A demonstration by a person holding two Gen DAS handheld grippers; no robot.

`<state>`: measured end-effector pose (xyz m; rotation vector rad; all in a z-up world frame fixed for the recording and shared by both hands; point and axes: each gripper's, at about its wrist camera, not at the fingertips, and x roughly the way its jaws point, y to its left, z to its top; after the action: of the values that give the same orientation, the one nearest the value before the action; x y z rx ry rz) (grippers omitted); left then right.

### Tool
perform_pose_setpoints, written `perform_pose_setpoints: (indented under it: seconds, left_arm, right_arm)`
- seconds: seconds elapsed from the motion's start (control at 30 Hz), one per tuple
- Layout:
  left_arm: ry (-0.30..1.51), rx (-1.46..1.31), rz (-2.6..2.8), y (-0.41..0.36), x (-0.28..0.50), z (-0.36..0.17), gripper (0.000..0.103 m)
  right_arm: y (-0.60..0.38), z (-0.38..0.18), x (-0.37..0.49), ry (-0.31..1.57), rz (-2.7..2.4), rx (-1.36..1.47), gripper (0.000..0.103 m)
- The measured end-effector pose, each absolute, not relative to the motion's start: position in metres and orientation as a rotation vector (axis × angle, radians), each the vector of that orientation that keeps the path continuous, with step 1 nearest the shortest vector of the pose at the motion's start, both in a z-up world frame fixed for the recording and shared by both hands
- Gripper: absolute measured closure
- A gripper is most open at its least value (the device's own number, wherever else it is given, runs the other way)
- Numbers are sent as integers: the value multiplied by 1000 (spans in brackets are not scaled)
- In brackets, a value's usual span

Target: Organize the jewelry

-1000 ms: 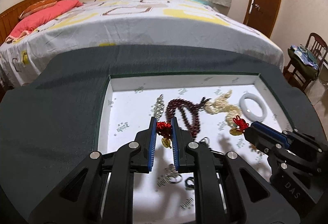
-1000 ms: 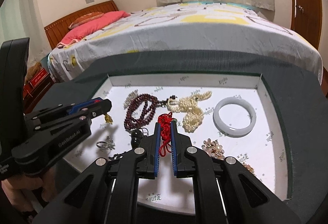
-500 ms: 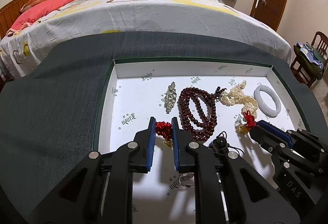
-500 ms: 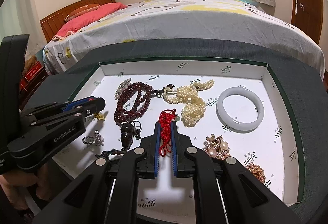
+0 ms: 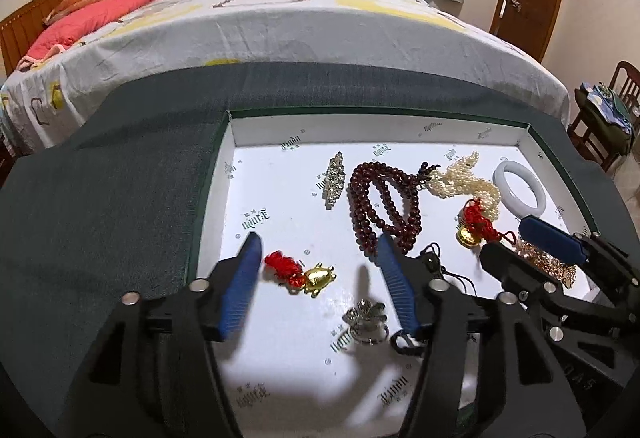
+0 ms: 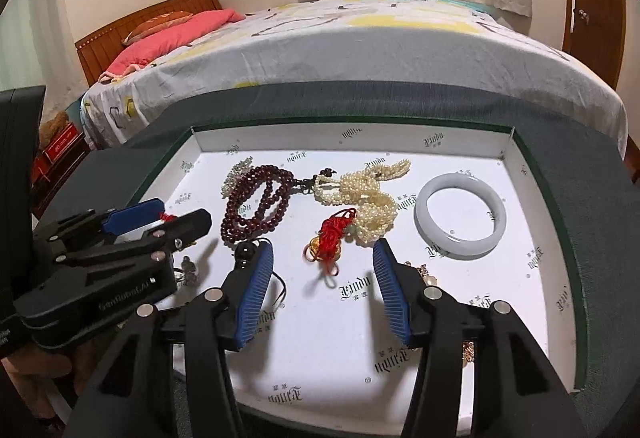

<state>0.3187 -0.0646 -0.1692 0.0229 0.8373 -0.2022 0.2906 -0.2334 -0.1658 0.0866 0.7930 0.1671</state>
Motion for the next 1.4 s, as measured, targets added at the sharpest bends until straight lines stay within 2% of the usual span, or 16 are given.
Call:
perform_pose_setpoints:
  seconds: [0.1,0.17,0.33,0.67,1.4]
  left_arm:
    - [823,24,-198,-65,310,-162,37]
    - [799,32,-185,-64,300,-156,29]
    - [769,64,-169,-64,272,-143,24]
    - [720,14,-169,-49,199,-109,13]
    - [512,18,-68,-27,61,-26,5]
  right_arm:
    - [-236,-157,282,773,157,85,46]
    - [-238,-151,276,759,148,84,38]
    - [-245,-134,251,724,105,73,25]
    - [-260,-110,185,719,53,77,23]
    - [-267,-35,69,569,-16,19,19]
